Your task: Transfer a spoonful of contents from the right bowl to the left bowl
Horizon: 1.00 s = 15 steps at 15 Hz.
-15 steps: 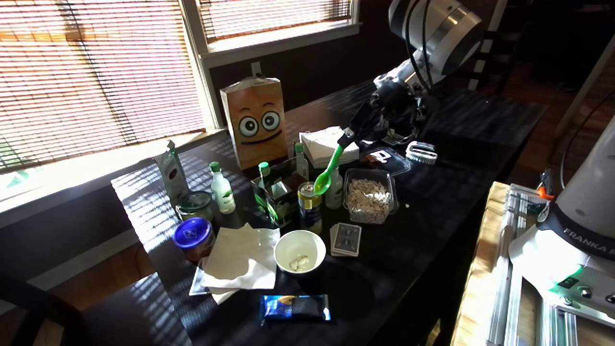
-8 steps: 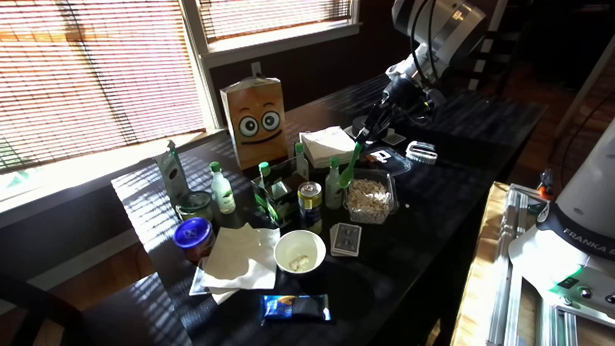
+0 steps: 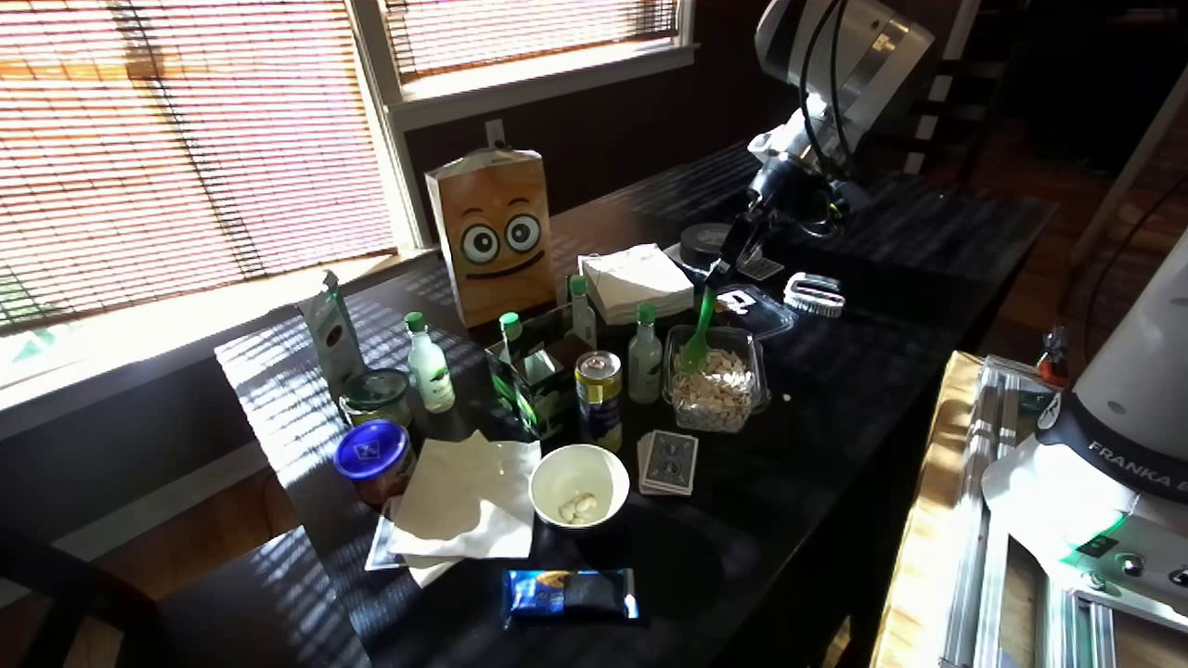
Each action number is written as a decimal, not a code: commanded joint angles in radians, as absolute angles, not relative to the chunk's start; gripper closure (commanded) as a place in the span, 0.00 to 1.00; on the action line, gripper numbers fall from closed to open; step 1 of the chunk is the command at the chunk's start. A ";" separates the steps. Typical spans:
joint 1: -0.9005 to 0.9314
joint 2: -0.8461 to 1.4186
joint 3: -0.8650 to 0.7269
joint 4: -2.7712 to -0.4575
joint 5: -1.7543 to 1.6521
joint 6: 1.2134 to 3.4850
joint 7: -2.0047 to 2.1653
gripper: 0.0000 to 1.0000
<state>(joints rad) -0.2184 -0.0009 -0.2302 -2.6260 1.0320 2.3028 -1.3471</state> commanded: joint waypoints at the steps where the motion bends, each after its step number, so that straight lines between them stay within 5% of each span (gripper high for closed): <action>1: -0.240 0.052 -0.248 -2.591 0.938 2.306 -1.332 0.97; 15: -0.225 0.222 -0.174 -2.525 1.095 2.532 -1.323 0.97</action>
<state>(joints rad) -0.2372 0.1389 -0.2051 -2.5716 1.0326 2.5202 -1.3368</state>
